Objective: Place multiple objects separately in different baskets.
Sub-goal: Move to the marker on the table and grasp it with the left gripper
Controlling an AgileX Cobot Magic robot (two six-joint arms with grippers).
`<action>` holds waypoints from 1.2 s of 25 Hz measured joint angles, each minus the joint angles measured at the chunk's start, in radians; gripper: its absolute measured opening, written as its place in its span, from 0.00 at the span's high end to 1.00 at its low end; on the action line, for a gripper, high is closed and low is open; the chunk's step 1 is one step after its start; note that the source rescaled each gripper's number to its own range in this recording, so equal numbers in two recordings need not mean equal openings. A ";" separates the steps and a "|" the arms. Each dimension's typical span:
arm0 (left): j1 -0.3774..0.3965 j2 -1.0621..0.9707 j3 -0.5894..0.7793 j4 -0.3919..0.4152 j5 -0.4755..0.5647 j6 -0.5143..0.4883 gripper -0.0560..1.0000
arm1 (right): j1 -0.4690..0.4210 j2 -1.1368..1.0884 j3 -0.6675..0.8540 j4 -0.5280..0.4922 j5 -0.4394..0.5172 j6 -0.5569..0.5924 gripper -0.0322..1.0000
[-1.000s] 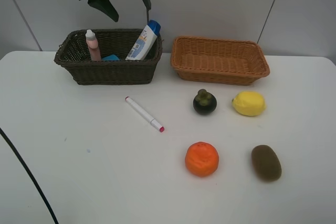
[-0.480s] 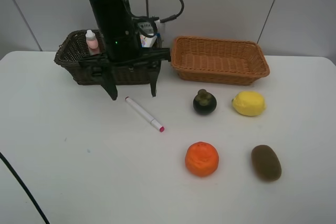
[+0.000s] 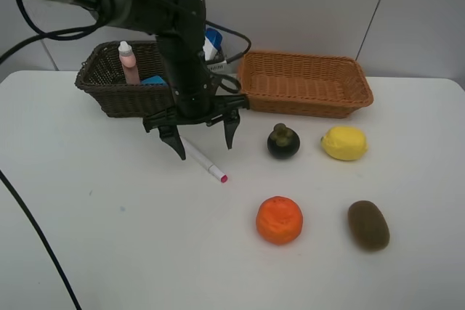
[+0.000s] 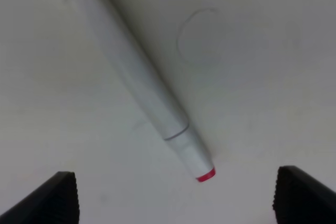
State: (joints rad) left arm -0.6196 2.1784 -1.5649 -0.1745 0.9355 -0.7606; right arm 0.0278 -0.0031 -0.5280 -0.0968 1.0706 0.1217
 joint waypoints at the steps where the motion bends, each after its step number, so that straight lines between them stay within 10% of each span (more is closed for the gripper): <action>1: -0.007 0.004 0.000 0.001 -0.018 -0.011 0.03 | 0.000 0.000 0.000 0.000 0.000 0.000 0.00; 30: -0.017 0.103 0.000 0.121 -0.056 -0.087 0.03 | 0.000 0.000 0.000 0.000 0.000 0.000 0.00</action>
State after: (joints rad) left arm -0.6367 2.2819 -1.5649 -0.0539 0.8799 -0.8479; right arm 0.0278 -0.0031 -0.5280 -0.0968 1.0706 0.1217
